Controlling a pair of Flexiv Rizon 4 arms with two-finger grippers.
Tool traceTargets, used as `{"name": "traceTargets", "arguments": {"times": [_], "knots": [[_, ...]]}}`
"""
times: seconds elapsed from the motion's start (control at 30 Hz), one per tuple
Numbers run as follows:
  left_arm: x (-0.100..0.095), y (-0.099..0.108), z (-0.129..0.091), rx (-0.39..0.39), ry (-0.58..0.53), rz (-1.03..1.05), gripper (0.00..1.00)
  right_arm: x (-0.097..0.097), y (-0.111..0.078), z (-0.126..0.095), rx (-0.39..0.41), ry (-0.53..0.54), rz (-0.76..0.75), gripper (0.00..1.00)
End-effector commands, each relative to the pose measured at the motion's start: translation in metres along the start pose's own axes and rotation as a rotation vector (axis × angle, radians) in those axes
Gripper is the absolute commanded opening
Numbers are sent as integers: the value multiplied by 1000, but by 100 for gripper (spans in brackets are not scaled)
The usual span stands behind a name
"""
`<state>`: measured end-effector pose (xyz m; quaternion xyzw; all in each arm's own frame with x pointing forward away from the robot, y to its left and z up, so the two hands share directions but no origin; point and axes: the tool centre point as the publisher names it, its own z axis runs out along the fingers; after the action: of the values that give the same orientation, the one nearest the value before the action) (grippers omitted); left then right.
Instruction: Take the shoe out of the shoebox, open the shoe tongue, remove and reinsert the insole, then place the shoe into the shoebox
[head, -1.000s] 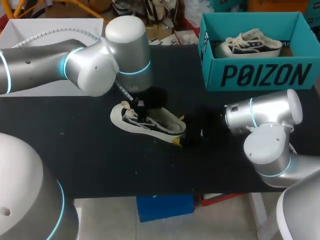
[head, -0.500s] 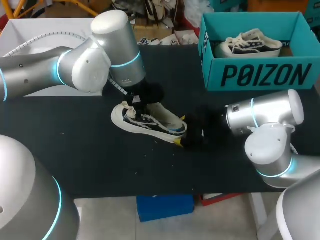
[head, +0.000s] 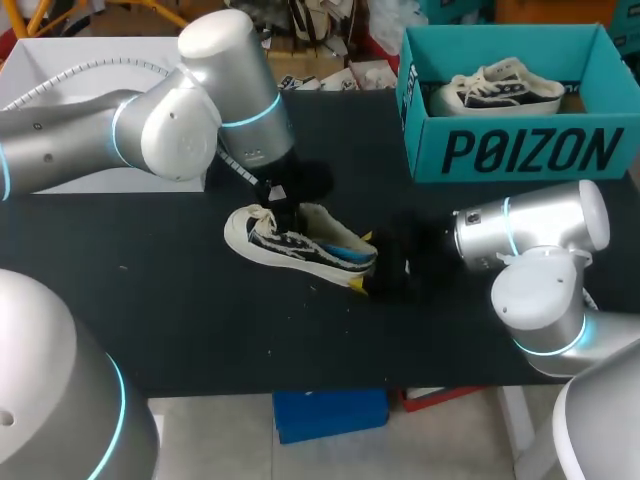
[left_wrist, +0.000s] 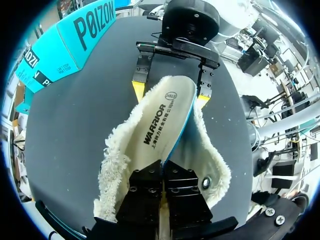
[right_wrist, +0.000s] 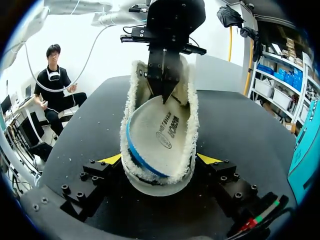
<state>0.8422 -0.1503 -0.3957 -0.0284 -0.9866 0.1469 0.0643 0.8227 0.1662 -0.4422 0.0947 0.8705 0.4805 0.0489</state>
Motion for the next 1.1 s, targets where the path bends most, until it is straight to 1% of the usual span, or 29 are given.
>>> {"name": "traceTargets", "arguments": {"times": [0.03,0.43,0.63,0.73,0.83,0.87,1.1], "knots": [[8,-6,1,-4,-10,11,0,2,0,4,2,1,0,0],[14,-14,-5,41,-9,66,0,2,0,4,2,1,0,0],[19,-12,-7,66,8,86,0,2,0,4,2,1,0,0],[18,-11,-6,88,28,89,0,2,0,4,2,1,0,0],[18,-11,-6,93,28,88,0,2,0,4,2,1,0,0],[18,-12,-5,107,36,96,0,2,0,4,2,1,0,0],[19,-16,-2,134,53,112,0,2,0,4,2,1,0,0]]}}
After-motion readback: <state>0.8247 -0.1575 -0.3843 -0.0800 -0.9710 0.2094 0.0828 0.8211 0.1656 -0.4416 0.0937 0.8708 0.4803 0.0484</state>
